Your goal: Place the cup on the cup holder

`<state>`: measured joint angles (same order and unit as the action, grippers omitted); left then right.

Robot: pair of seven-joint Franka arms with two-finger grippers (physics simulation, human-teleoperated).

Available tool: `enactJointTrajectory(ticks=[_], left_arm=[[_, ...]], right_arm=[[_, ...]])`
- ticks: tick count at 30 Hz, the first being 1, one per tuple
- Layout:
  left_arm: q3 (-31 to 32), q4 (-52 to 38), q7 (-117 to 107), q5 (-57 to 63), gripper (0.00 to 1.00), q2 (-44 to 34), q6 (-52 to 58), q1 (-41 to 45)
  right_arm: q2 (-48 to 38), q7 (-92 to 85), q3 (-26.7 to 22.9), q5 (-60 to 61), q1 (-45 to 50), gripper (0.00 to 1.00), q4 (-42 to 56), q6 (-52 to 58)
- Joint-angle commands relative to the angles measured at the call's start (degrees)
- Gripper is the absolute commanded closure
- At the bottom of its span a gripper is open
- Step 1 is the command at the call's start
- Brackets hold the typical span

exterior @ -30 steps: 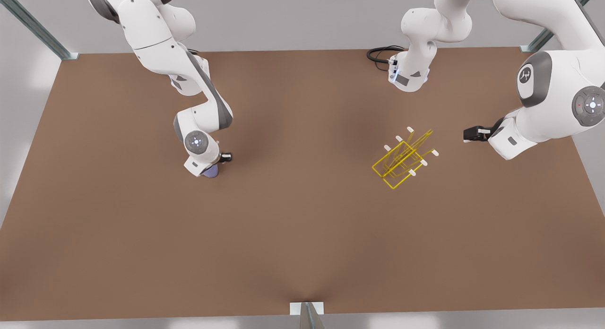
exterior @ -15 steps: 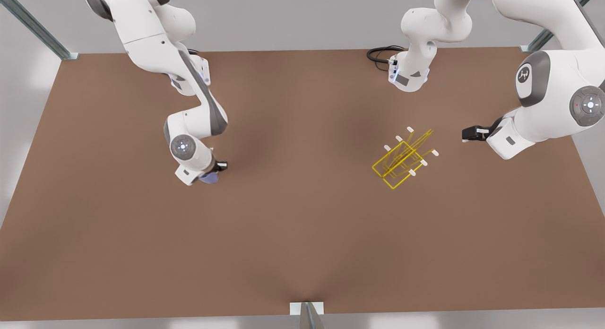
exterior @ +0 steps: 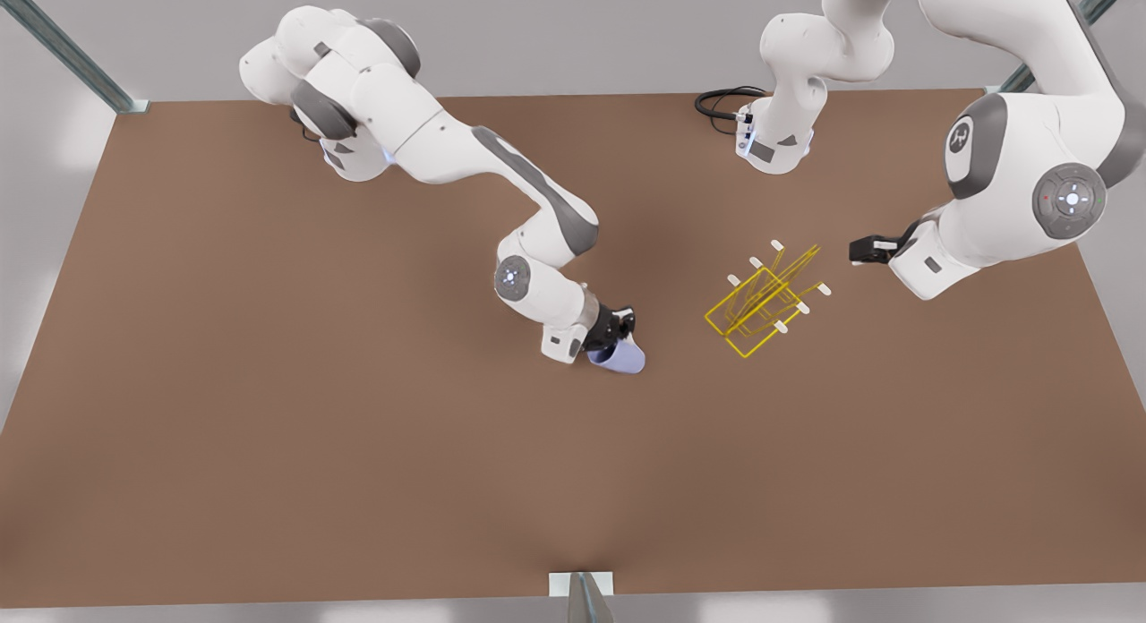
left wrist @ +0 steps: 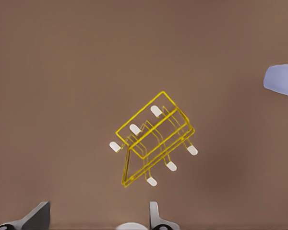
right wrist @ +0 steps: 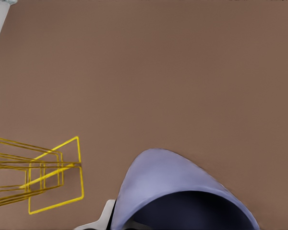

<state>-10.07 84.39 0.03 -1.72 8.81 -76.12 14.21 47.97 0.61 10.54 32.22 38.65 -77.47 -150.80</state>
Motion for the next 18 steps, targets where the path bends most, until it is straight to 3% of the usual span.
enactJointTrajectory(ticks=[1,6,10,12,13,16,18], left_arm=[[0.0,0.0,-6.0,0.0,0.0,0.0,0.5,-0.2],[0.0,0.0,-6.7,0.0,0.0,0.0,0.7,-0.1],[0.0,-0.1,-6.5,-0.6,0.0,0.1,1.1,0.4],[-0.2,-2.5,-6.8,-3.8,0.0,-0.2,1.4,0.0],[-0.6,-2.4,-6.8,-4.1,0.0,-0.2,1.9,0.0],[-0.5,-2.4,-7.0,-4.5,0.0,1.1,0.8,0.4],[-0.4,6.7,-10.4,-4.1,0.0,-5.3,-7.3,0.0]], right_arm=[[1.6,-17.0,1.1,0.4,0.9,0.79,0.2,-20.1],[3.8,-18.0,4.5,0.1,1.9,0.79,-4.8,-38.0],[4.9,-17.4,5.0,0.3,1.2,0.79,-6.4,-39.4],[4.9,-13.9,17.3,0.7,-9.0,0.79,-10.0,-35.7],[5.2,-13.6,21.0,0.7,-13.3,0.79,-11.3,-33.4],[6.0,-13.7,22.7,0.6,-14.5,0.79,-11.8,-32.3],[7.9,-13.9,22.8,0.3,-14.4,0.79,-11.8,-32.4]])
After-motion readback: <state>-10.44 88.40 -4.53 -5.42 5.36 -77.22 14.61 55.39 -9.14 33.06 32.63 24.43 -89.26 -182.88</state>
